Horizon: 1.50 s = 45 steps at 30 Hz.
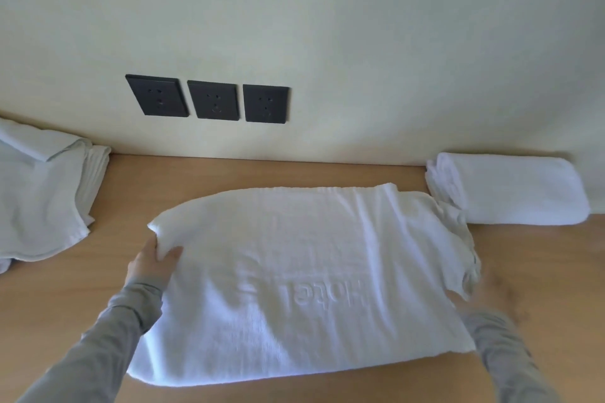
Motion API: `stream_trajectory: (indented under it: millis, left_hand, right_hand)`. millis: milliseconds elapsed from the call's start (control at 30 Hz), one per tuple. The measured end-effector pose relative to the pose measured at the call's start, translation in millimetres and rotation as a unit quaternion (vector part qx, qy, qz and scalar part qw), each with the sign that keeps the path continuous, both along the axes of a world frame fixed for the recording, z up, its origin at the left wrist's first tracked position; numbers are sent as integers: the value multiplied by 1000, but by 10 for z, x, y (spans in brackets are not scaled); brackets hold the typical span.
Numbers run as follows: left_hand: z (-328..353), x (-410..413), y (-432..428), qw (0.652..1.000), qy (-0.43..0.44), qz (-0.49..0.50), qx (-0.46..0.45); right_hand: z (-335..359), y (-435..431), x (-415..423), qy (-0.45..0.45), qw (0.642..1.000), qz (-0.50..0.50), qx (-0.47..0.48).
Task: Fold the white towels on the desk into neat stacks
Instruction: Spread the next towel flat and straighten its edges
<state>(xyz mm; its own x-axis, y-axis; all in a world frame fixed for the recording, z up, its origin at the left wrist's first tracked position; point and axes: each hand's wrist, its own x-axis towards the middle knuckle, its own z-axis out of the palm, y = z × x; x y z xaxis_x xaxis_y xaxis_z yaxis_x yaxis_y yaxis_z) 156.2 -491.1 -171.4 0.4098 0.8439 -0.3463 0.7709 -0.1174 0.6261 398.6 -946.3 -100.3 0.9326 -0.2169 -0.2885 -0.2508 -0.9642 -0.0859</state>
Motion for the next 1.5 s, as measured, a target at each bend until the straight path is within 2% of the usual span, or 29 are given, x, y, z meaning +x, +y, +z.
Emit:
stream_trajectory:
  millis: [100, 267, 433, 533, 667, 800, 867, 933, 1100, 1200, 1333, 1500]
  left_hand:
    - [-93, -38, 50, 998, 35, 8, -51]
    - [-111, -299, 0, 994, 39, 35, -97]
    - [-122, -691, -140, 992, 67, 16, -110]
    - [-118, -881, -211, 991, 91, 1, -100]
    - [-101, -1098, -273, 980, 119, -44, -152]
    - [-116, -1353, -237, 957, 86, -85, -265]
    - [-130, -1419, -162, 949, 79, -112, -284]
    - [-135, -1385, -47, 955, 79, -126, -257]
    - [-113, -924, 380, 984, 15, -35, -173]
    - [-91, -481, 595, 980, -56, 2, -192]
    - [-82, -2, 783, 978, -87, 36, -184]
    - [-108, 209, 818, 973, -129, 76, -175]
  right_hand:
    - [-127, 509, -223, -17, 981, 175, -87]
    - [-431, 1732, -811, 55, 901, 431, 13]
    - [-633, 2803, -1354, 72, 819, 560, 104]
    - [-658, 3345, -1457, 53, 789, 599, 125]
    - [-634, 3989, -1408, 28, 791, 596, 138]
    - [-622, 4454, -1252, 4, 806, 583, 105]
    - [-646, 4608, -1178, 9, 814, 574, 91]
    - [-691, 4718, -1108, 22, 824, 562, 72]
    - [-796, 4897, -1022, 73, 838, 538, 48]
    - [-810, 5013, -994, 100, 835, 538, 62]
    - [-821, 5157, -933, 148, 831, 532, 68]
    - [-831, 5229, -837, 127, 833, 513, 163]
